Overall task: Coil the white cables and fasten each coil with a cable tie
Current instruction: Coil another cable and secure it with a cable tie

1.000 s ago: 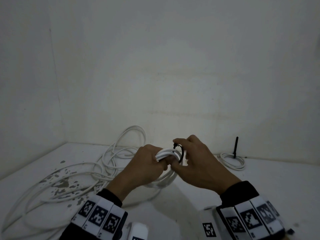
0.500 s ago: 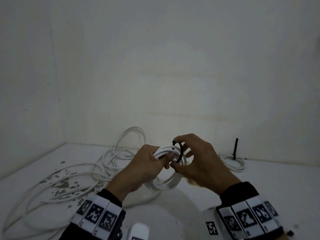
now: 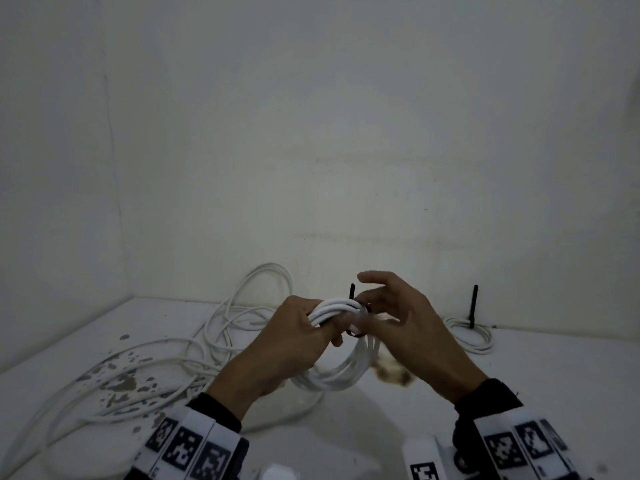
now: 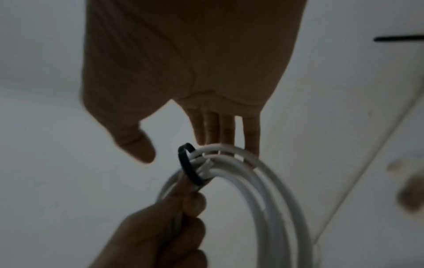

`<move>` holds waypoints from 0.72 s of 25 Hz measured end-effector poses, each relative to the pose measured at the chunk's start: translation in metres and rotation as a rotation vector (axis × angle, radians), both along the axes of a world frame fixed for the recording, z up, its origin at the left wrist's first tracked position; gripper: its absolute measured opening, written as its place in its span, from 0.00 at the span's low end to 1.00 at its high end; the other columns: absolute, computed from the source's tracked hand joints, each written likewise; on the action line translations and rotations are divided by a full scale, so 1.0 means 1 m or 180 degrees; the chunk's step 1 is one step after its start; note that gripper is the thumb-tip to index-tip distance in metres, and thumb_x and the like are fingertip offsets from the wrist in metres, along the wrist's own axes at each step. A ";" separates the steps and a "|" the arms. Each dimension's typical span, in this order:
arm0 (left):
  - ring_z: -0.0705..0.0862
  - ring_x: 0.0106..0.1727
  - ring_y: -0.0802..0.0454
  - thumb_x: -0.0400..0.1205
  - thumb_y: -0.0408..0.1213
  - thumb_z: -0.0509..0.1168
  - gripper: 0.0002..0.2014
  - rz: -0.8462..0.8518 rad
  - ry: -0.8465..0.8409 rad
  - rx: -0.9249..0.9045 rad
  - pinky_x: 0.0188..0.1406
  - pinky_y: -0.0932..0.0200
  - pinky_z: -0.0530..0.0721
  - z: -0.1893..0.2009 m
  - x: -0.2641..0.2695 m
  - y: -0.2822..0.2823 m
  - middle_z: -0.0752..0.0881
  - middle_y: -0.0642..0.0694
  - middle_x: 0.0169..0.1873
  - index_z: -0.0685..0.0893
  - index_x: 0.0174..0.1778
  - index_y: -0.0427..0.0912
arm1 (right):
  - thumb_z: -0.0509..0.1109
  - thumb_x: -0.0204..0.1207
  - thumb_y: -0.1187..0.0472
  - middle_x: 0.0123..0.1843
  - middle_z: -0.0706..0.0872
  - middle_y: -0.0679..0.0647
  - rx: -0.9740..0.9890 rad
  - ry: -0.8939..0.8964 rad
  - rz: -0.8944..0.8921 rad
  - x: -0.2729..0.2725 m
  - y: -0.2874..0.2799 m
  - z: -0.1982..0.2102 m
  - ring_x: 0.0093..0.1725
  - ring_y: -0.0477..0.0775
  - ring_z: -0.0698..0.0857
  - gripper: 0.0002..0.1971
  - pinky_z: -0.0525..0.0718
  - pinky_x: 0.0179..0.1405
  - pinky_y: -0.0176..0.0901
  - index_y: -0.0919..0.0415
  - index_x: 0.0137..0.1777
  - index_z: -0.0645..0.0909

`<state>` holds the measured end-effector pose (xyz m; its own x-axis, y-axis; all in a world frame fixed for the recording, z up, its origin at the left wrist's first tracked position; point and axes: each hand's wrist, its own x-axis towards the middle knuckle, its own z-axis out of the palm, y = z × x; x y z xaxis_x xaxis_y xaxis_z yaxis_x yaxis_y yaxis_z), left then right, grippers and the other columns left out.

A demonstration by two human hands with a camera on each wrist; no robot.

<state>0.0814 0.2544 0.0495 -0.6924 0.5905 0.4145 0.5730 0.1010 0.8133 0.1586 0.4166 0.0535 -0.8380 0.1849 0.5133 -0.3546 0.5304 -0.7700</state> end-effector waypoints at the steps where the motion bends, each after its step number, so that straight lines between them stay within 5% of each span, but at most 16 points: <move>1: 0.68 0.15 0.62 0.83 0.43 0.68 0.17 -0.0040 -0.0084 0.0008 0.20 0.67 0.67 0.000 0.001 0.000 0.76 0.57 0.13 0.86 0.30 0.42 | 0.73 0.80 0.57 0.46 0.90 0.56 -0.0333 -0.0117 0.0037 0.000 -0.002 0.002 0.48 0.47 0.90 0.11 0.87 0.52 0.44 0.57 0.60 0.84; 4: 0.67 0.16 0.56 0.83 0.45 0.68 0.17 -0.0189 -0.0366 0.0012 0.19 0.64 0.67 -0.001 0.005 0.002 0.76 0.55 0.15 0.86 0.29 0.43 | 0.69 0.83 0.60 0.42 0.91 0.65 -0.0832 -0.0138 0.0146 0.001 -0.003 0.005 0.40 0.55 0.88 0.11 0.86 0.43 0.43 0.65 0.48 0.90; 9: 0.65 0.17 0.57 0.85 0.40 0.67 0.17 -0.0220 -0.1042 0.0293 0.22 0.62 0.65 -0.002 0.015 0.012 0.76 0.57 0.14 0.85 0.28 0.48 | 0.77 0.76 0.65 0.35 0.93 0.47 -0.0290 0.0735 -0.0649 -0.002 -0.005 0.005 0.39 0.42 0.91 0.06 0.85 0.40 0.29 0.56 0.41 0.92; 13: 0.62 0.21 0.56 0.84 0.41 0.68 0.15 -0.0473 -0.1574 0.0320 0.20 0.64 0.62 -0.008 0.017 0.017 0.71 0.47 0.23 0.86 0.31 0.41 | 0.68 0.82 0.71 0.25 0.83 0.52 0.0261 0.1306 -0.1104 -0.009 -0.015 -0.008 0.24 0.46 0.83 0.10 0.78 0.21 0.30 0.64 0.38 0.77; 18: 0.61 0.20 0.58 0.82 0.37 0.67 0.08 -0.0792 -0.2079 0.0373 0.19 0.64 0.57 -0.007 0.020 0.021 0.77 0.50 0.28 0.88 0.42 0.40 | 0.61 0.84 0.73 0.21 0.74 0.51 0.0618 0.1615 -0.1549 -0.009 -0.010 -0.010 0.23 0.54 0.77 0.11 0.65 0.17 0.28 0.60 0.42 0.67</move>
<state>0.1009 0.2756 0.0429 -0.6715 0.7404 0.0309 -0.0409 -0.0787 0.9961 0.1494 0.4069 0.0436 -0.3343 0.3422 0.8782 -0.3321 0.8292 -0.4495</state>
